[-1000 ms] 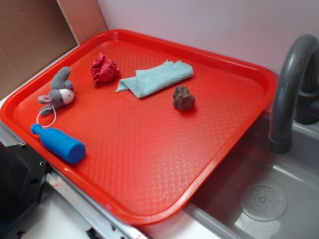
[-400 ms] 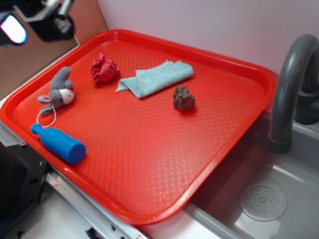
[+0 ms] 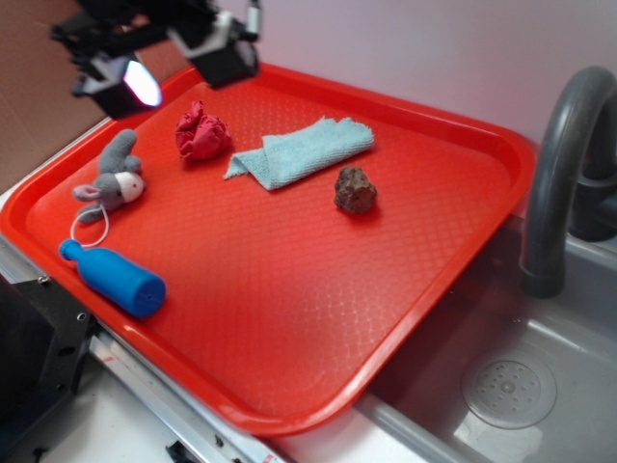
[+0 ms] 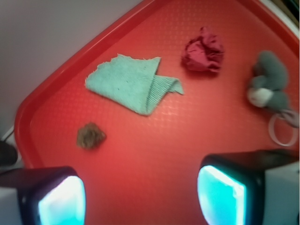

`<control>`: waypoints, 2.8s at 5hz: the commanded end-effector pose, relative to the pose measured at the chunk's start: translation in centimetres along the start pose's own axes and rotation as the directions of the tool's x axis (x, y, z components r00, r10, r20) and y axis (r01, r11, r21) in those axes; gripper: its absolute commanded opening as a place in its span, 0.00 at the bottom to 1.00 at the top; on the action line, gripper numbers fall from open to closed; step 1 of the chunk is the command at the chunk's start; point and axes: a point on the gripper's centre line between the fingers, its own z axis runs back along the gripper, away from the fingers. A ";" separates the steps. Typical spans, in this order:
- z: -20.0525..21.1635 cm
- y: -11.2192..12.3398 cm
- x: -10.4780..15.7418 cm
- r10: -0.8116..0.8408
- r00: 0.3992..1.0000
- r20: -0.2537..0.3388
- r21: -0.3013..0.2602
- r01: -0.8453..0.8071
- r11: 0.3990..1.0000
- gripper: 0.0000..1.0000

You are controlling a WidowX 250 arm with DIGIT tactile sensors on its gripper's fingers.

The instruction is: Grab the rock.

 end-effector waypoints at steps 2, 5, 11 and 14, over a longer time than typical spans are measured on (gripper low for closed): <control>-5.9 -6.6 2.4 0.015 0.999 0.049 0.000 -0.015 1.000 1.00; -10.7 -6.6 1.7 -0.021 1.000 -0.005 0.130 0.022 0.991 1.00; 1.4 -4.1 1.1 -0.403 0.911 -0.086 -0.034 0.401 0.915 0.00; 9.2 -0.4 0.8 -0.519 0.854 -0.019 -0.087 0.516 0.852 0.00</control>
